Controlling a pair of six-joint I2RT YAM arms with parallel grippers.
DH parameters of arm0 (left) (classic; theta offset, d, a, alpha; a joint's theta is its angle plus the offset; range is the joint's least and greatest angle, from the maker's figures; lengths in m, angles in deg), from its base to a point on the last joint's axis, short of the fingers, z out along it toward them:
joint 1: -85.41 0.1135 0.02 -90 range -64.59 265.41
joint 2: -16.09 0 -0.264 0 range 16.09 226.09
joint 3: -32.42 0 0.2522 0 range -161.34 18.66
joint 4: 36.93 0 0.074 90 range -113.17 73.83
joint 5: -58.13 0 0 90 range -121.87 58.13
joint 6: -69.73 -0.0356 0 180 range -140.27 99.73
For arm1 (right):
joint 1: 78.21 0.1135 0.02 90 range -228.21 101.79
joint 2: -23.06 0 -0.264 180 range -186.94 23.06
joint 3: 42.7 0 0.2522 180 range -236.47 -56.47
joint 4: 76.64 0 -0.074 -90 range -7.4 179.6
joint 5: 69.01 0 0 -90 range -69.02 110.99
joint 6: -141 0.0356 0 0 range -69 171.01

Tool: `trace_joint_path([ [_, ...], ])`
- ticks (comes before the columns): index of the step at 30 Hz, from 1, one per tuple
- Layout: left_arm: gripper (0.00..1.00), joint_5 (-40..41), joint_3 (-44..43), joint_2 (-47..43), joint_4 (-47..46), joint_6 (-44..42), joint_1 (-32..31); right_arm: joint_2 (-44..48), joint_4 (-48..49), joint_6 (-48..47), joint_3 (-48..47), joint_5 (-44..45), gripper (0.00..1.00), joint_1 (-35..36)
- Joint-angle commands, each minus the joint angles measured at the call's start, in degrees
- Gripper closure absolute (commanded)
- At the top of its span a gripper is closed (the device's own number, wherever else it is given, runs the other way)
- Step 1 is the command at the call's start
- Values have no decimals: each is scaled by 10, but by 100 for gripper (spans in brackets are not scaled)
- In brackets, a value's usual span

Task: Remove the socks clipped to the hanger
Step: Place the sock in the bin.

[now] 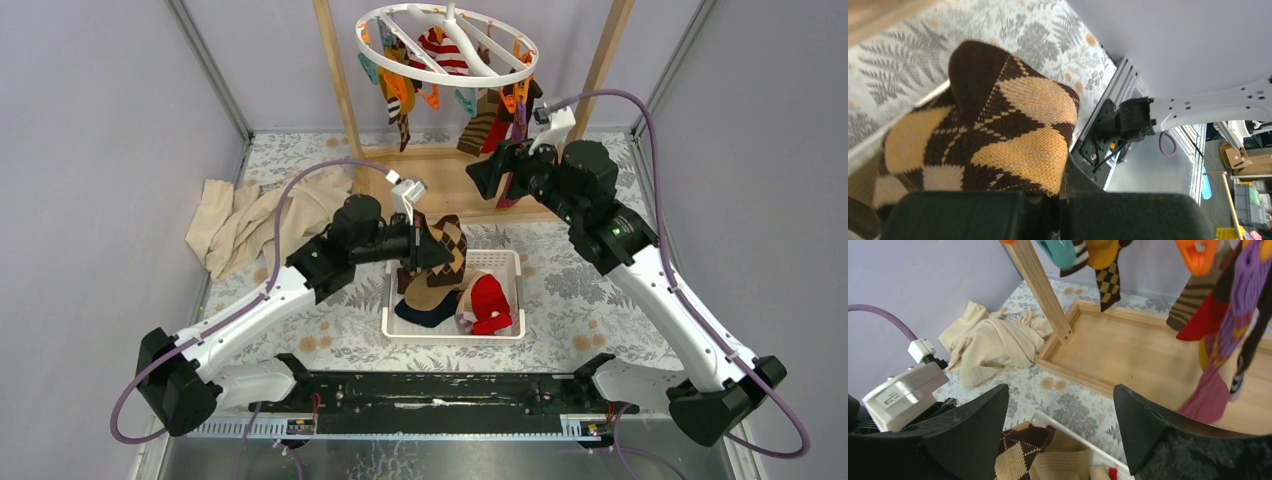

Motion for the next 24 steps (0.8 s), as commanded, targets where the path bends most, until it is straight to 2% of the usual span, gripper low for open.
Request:
trace_joint_path([
  [1,98,12,46,-1,-41,24,-13,28,2,7,35,19,16,-12],
  [9,83,39,116,33,-72,30,-16,46,-2,14,73,8,16,-33],
  [14,56,46,125,69,-62,30,-16,49,-3,13,87,3,17,-37],
  [19,40,26,112,78,-45,25,-20,47,-8,13,101,-5,17,-38],
  [21,23,27,100,68,-36,22,-22,46,-8,13,109,-2,17,-39],
  [22,6,31,92,64,-27,20,-23,45,-8,14,111,-1,16,-40],
  [24,2,40,72,57,-4,12,-24,41,-6,16,113,0,17,-45],
])
